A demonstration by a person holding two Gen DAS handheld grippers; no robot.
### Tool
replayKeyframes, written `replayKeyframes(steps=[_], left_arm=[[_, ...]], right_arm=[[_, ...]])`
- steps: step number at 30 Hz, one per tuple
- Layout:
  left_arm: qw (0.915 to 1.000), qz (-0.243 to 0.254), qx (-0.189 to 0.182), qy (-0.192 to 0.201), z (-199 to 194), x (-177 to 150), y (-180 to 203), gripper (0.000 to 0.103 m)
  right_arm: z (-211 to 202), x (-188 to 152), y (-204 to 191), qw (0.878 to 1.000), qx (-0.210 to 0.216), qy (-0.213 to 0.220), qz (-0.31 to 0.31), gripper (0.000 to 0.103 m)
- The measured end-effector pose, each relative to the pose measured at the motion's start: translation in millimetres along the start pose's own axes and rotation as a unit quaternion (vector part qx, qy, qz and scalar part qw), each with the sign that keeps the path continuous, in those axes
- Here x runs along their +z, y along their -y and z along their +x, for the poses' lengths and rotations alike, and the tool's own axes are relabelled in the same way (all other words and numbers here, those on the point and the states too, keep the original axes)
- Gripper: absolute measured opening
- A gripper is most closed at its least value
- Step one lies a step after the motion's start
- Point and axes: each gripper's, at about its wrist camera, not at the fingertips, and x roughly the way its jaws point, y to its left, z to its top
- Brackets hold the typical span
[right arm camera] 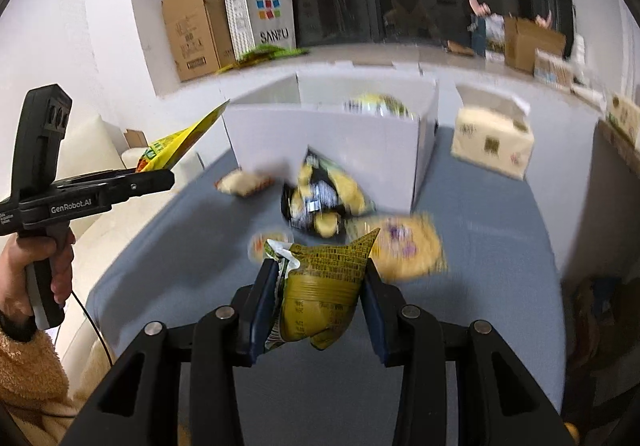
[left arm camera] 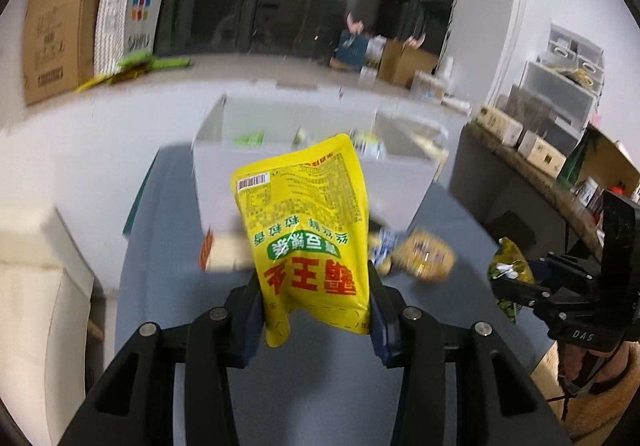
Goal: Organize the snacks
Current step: 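Drop the yellow snack bag into the box with the left tool while the right tool drops the small bag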
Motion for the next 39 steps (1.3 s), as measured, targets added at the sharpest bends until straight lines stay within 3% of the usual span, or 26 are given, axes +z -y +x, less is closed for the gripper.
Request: replayKeyframes(steps=[3,9,16,19,20,21,22,23,24,31,39], left_arm=[[0.9995,0.019,0.0,0.026,-2.6,31.6,1.5,0.048],[0.9988,0.033,0.003,0.036,39.6,109.0,-7.8,0.048],[0.9991,0.038,0.02,0.006,107.7,165.5,-29.6,0.048],[0.9985,0.047,0.026,-0.006,126.1,175.5,-34.1,0.048],[0.9984,0.049,0.025,-0.012,132.3,178.6,-36.3,0.052],[0.9982,0.049,0.03,-0.017,135.5,176.7,-37.0,0.063],[0.9977,0.047,0.044,-0.02,138.0,176.7,-38.5,0.073],[0.9969,0.046,0.062,-0.018,139.0,176.3,-40.5,0.095],[0.9966,0.044,0.068,-0.014,138.3,175.1,-42.1,0.103],[0.9958,0.057,0.068,-0.021,131.7,162.6,-48.8,0.103],[0.997,0.06,0.046,0.015,86.9,152.7,-39.7,0.103]], right_arm=[[-0.7,31.7,3.1,1.0,0.002,0.026,-0.006,0.044],[28.9,114.4,31.2,0.998,0.019,0.055,0.031,0.044],[98.3,194.0,79.1,0.995,0.027,0.024,0.092,0.044],[121.4,207.9,87.4,0.995,0.016,0.008,0.095,0.044],[129.8,212.0,89.1,0.995,0.012,0.001,0.095,0.045],[136.0,214.6,91.2,0.995,0.011,-0.006,0.097,0.048],[142.6,216.7,94.7,0.995,0.001,-0.016,0.101,0.062],[147.0,218.1,98.4,0.994,-0.014,-0.02,0.109,0.076],[147.4,218.0,101.0,0.993,-0.023,-0.014,0.117,0.101],[139.7,211.3,99.8,0.994,-0.028,0.007,0.108,0.103],[99.2,199.9,82.2,0.996,-0.016,0.039,0.079,0.103]])
